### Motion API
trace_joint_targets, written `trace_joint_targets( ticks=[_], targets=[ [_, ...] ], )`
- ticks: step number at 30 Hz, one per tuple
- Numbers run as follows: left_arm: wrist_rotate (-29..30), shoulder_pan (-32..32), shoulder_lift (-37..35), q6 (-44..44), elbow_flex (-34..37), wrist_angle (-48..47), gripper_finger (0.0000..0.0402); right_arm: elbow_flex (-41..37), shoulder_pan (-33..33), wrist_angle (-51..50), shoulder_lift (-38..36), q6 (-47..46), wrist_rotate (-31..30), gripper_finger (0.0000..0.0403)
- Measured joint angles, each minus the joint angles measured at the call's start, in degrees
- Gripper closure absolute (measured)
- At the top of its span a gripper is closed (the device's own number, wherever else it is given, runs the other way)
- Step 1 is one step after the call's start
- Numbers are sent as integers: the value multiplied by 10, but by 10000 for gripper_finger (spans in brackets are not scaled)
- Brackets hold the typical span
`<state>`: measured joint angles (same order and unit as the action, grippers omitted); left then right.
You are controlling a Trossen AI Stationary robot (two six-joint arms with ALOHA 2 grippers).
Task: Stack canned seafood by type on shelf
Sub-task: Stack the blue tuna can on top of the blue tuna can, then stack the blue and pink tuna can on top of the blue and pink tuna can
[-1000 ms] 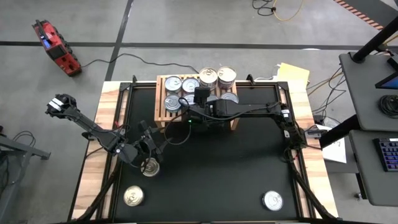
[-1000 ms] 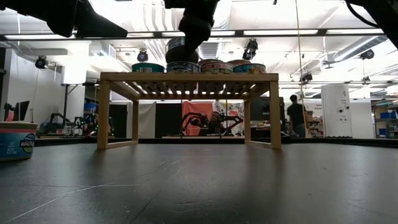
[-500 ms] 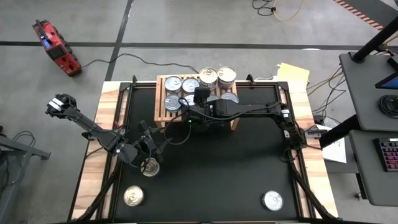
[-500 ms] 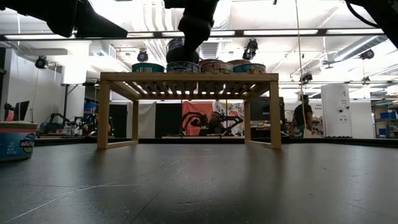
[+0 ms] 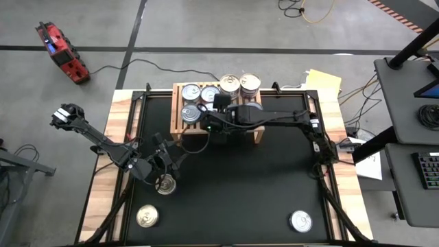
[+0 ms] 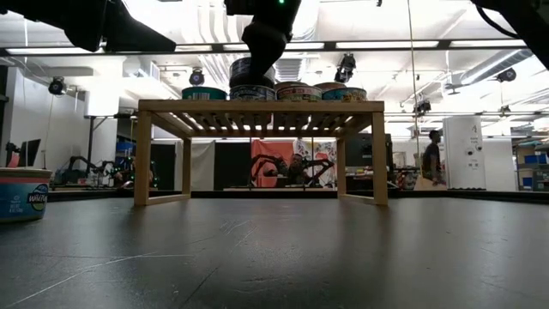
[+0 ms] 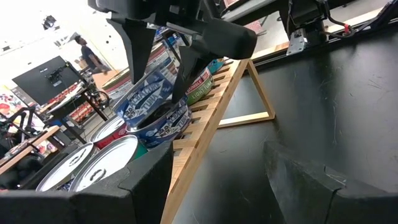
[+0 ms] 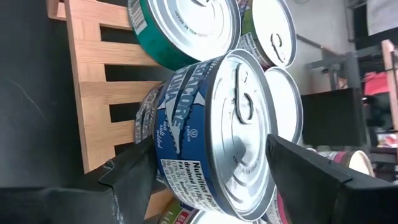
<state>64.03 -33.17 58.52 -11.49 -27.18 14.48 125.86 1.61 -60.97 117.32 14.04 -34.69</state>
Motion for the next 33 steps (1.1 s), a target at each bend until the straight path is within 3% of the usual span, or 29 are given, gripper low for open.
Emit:
trace_joint_targets(
  ticks=[18, 33],
  targets=[
    [0, 0, 0, 0, 2, 0, 168, 0, 6, 0, 0, -10, 21, 79],
    [0, 0, 0, 0, 2, 0, 168, 20, 0, -16, -4, -25, 17, 97]
  ],
)
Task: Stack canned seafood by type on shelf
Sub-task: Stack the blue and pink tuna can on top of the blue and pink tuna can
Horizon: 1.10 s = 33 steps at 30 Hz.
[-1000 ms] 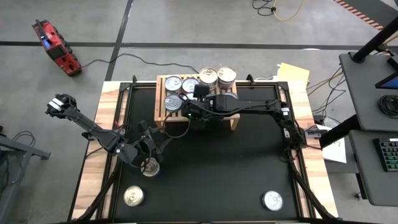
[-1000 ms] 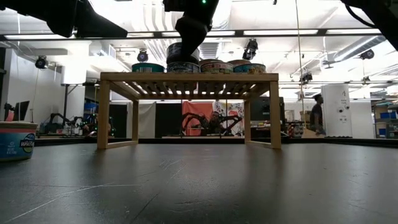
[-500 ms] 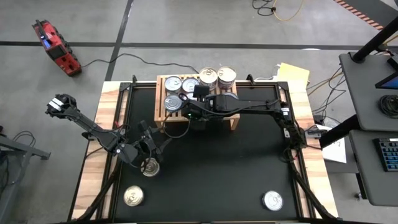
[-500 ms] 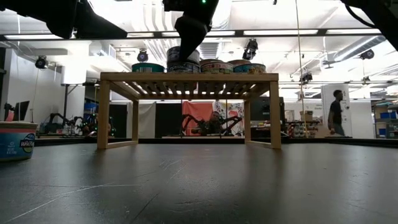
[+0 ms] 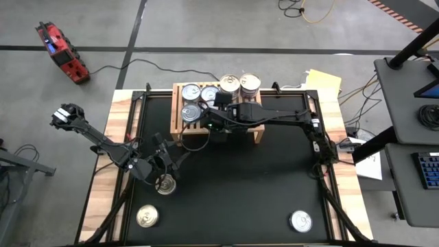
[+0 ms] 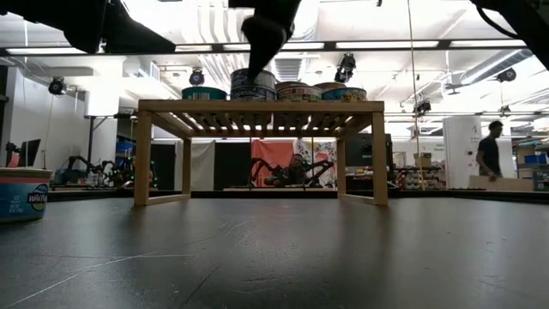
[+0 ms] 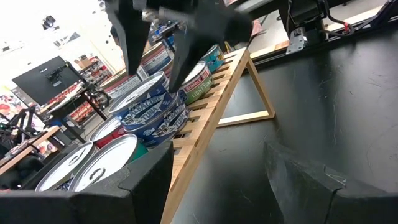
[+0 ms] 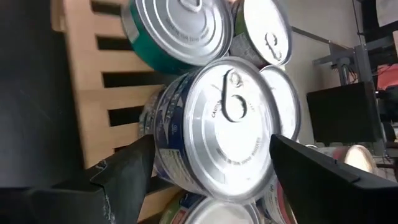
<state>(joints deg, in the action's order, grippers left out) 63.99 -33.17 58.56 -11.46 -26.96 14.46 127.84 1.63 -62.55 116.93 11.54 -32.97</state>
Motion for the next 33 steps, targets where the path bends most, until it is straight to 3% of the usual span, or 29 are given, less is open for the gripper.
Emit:
trace_joint_targets(
  ticks=[9, 13, 18, 25, 29, 33],
  targets=[
    [-1, 0, 0, 20, 1, 0, 168, 57, -46, -101, -12, -73, 17, 101],
    [-12, 0, 0, 42, 1, -5, 168, 50, -68, -120, -24, -120, 80, 115],
    [-86, 0, 0, 87, -2, -4, 168, 16, -100, -117, -39, -152, 169, 132],
    [-159, 0, 0, 143, -5, 3, 168, -107, -160, -50, -84, -173, 172, 156],
    [-201, -1, 10, 157, -6, 30, 168, -224, -189, 53, -133, -170, 190, 166],
    [-205, -2, 29, 180, -12, 43, 168, -346, -203, 179, -194, -176, 214, 170]
  ],
)
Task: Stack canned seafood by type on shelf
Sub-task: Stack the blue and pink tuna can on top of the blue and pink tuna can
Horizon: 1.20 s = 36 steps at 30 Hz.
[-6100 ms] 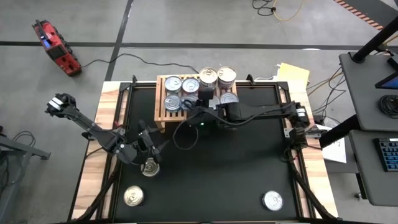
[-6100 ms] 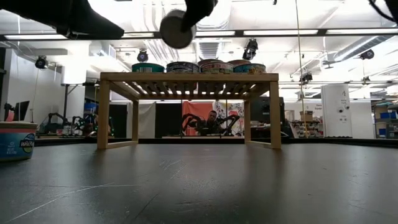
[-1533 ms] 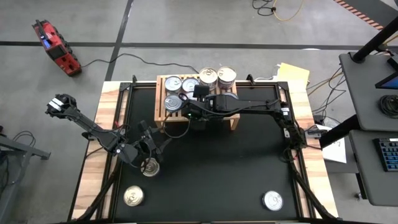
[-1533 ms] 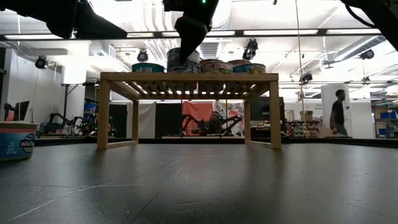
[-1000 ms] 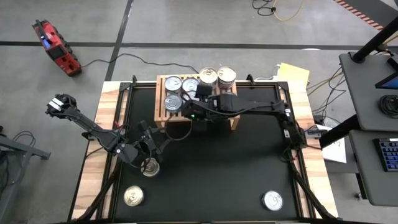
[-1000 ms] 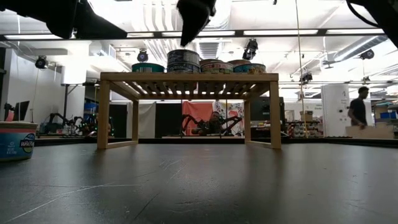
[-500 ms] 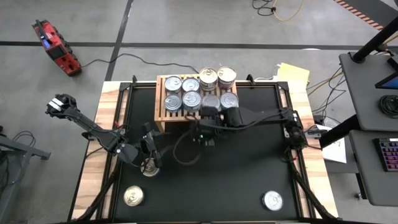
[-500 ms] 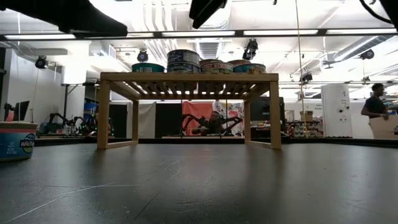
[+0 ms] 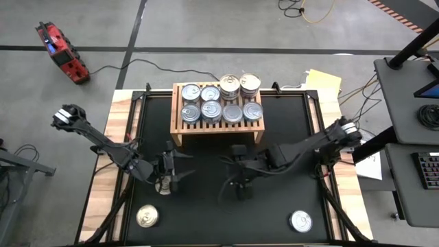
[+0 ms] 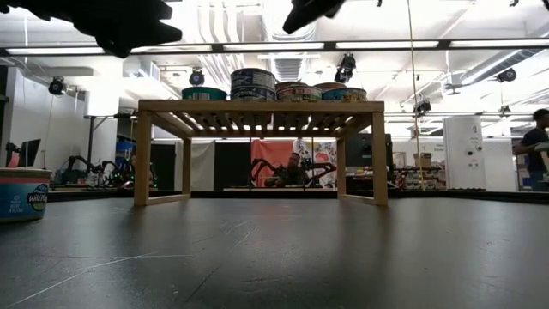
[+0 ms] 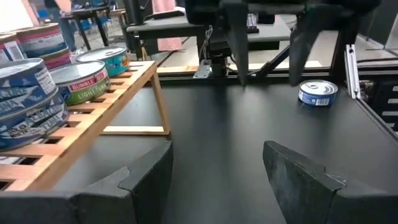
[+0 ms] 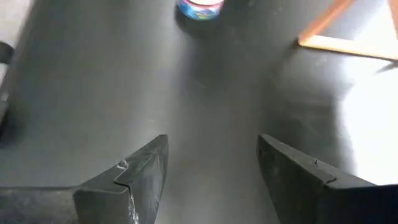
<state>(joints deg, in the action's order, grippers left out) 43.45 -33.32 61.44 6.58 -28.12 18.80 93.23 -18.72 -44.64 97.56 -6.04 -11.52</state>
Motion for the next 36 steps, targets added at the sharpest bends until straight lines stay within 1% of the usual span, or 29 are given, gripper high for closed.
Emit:
trace_joint_targets(
  ticks=[5, 8, 12, 14, 15, 19, 23, 27, 31, 33, 36],
  targets=[
    [-2, -1, 36, 23, -22, 1, 168, -146, -22, 132, -71, -1, 0, 162],
    [-4, -1, 71, 36, -44, 2, 168, -240, -36, 248, -109, 6, 0, 157],
    [-7, -5, 123, 56, -84, -6, 168, -359, -51, 423, -135, 12, -2, 159],
    [-7, -13, 149, 82, -110, -31, 168, -402, -56, 480, -144, 19, -4, 163],
    [-7, -17, 162, 101, -124, -50, 168, -418, -57, 492, -148, 19, -5, 166],
    [-8, -37, 215, 202, -191, -160, 168, -454, -57, 499, -152, -1, -5, 177],
    [-6, -61, 272, 302, -271, -284, 168, -466, -57, 502, -152, -3, -6, 186],
    [-8, -78, 325, 408, -356, -437, 168, -469, -57, 501, -151, 0, -6, 197],
    [-12, -93, 379, 530, -441, -624, 168, -472, -57, 501, -151, 1, -6, 211],
    [-25, -97, 403, 565, -480, -700, 168, -478, -57, 502, -151, -2, -6, 219],
    [-52, -100, 429, 587, -525, -774, 169, -486, -57, 500, -151, -22, -6, 233]
  ],
)
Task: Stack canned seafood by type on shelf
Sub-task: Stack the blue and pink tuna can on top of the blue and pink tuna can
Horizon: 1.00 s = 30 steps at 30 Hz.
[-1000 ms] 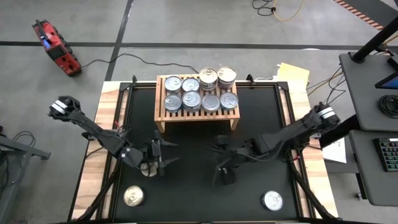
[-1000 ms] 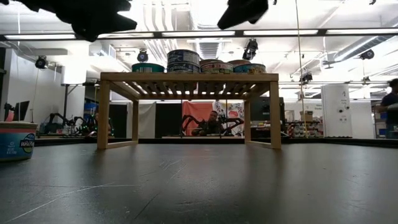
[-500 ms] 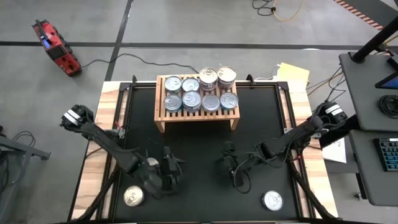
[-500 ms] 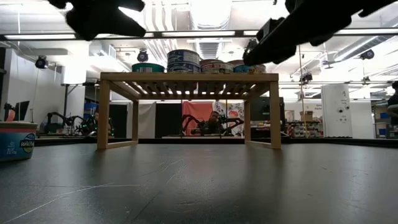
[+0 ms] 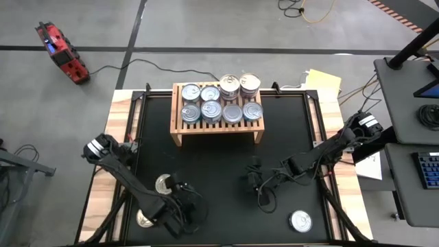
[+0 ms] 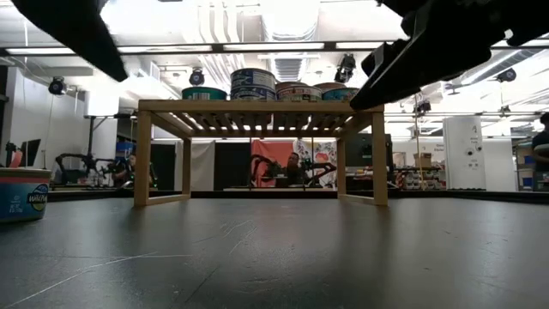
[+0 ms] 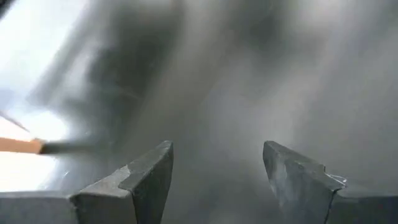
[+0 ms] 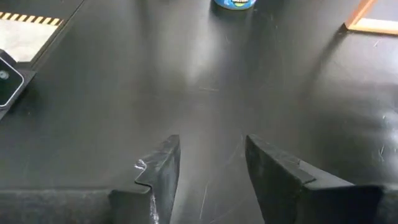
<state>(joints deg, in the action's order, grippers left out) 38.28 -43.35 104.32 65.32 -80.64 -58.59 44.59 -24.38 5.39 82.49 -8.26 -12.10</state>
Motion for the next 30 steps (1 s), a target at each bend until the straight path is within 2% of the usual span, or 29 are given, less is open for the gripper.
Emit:
trace_joint_targets(
  ticks=[3, 6, 8, 13, 14, 19, 25, 30],
  targets=[
    [-15, 0, 19, 12, -31, -55, 174, -4, 0, 1, 1, -11, 0, 249],
    [-38, 0, 29, 23, -44, -100, 205, -5, 0, 0, 5, -6, 0, 265],
    [-59, 0, 34, 32, -44, -113, 244, -5, 0, 2, 8, 3, 0, 276],
    [-104, -7, 41, 81, -32, -167, 376, -5, 0, 2, 9, 28, 0, 301],
    [-105, -10, 42, 97, -28, -183, 388, -5, 0, 2, 7, 34, 0, 307],
    [-106, -32, 41, 155, -6, -236, 397, -5, 0, 4, 4, 62, 0, 333],
    [-111, -49, 37, 206, 30, -233, 401, -5, 0, 7, 5, 92, 0, 360],
    [-130, -50, 24, 207, 57, -190, 401, -5, 1, 17, 5, 129, 0, 377]
  ],
)
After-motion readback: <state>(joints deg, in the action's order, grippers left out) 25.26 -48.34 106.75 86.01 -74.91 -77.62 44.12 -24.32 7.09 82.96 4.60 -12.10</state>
